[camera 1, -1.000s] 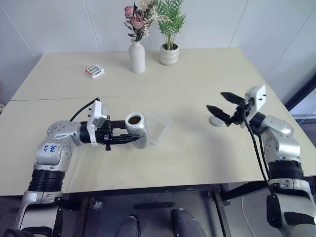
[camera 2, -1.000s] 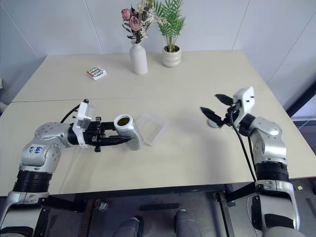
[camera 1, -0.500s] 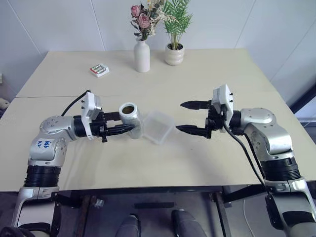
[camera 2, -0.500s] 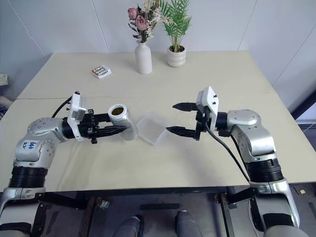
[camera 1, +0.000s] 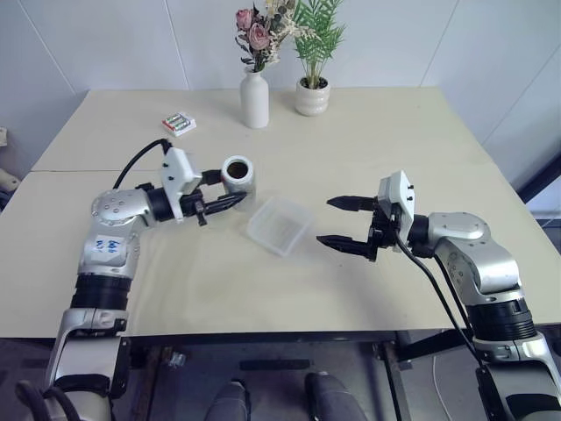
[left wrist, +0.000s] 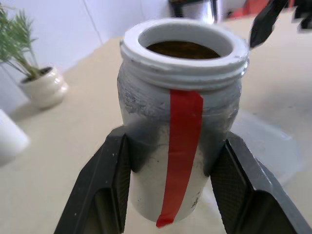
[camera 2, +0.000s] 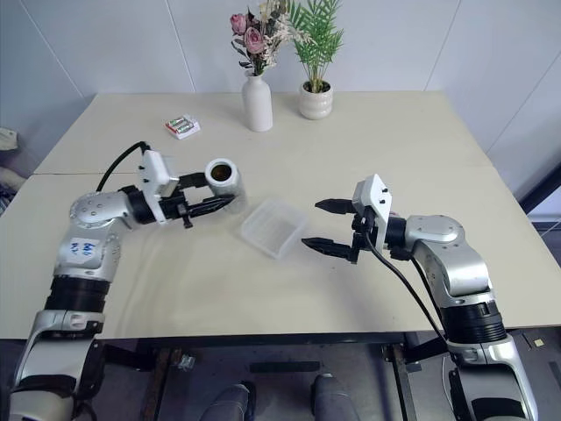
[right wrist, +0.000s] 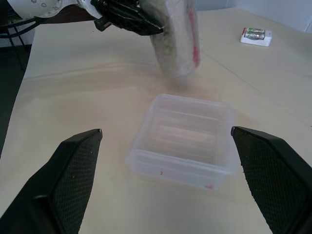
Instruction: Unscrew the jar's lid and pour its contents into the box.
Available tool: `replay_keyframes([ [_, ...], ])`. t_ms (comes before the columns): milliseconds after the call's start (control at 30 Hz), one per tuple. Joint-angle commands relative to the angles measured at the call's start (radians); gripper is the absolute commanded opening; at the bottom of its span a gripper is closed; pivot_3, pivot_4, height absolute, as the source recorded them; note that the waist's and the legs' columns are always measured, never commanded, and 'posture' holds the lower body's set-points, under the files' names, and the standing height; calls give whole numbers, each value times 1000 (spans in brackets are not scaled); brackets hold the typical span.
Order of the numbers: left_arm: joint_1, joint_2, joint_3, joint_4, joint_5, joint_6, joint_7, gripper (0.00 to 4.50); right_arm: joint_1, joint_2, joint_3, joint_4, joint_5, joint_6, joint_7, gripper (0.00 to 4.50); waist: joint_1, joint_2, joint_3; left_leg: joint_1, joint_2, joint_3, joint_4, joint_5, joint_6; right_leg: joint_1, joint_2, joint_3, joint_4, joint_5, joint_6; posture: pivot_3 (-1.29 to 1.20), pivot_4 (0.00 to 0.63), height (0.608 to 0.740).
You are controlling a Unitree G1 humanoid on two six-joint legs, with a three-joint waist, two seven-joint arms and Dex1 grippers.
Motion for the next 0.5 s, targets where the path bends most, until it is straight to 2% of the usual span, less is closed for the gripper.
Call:
replay_keyframes([
  [33,-80,32,-62,128,234,-358,169,1924,15,-10,-41,-45,17,-11,-23,4476,0,0,0,0,0,0,0,0,0,0,0,0,0,0,0,0,150,740],
  [133,-154,61,-134,248,431,-578,332,1924,30,-8,-50,-56,23,-5,-41,4476,-1,0,0,0,0,1,0,0,0,0,0,1,-1,0,1,0,150,740],
  [167,-189,75,-174,274,551,-653,444,1924,38,-5,-58,-66,30,3,-52,4476,-1,0,0,0,0,1,0,0,0,0,0,1,-1,1,1,0,150,740],
  [267,-260,102,-254,329,798,-770,720,1924,53,2,-69,-87,42,19,-75,4476,5,0,0,-2,-1,1,0,0,0,0,-1,1,-3,1,2,0,150,740],
  [300,-291,115,-314,317,944,-794,891,1924,62,8,-77,-97,48,23,-93,4476,6,0,0,-2,-1,1,0,0,0,0,-1,1,-3,1,2,0,150,740],
  [333,-323,127,-393,310,1093,-797,1050,1924,72,12,-84,-108,55,28,-108,4476,9,-1,0,-2,-2,1,0,0,1,0,-1,1,-3,1,3,0,150,740],
  [400,-380,141,-523,333,1302,-777,1306,1924,84,19,-94,-125,65,39,-131,4476,16,-1,0,-2,-2,1,0,-1,1,0,-2,1,-3,1,4,0,150,740],
  [500,-475,142,-697,429,1519,-666,1618,1924,92,28,-103,-145,79,52,-158,4476,18,-1,1,-2,-3,2,0,-1,1,0,-2,2,-3,1,5,0,150,740],
])
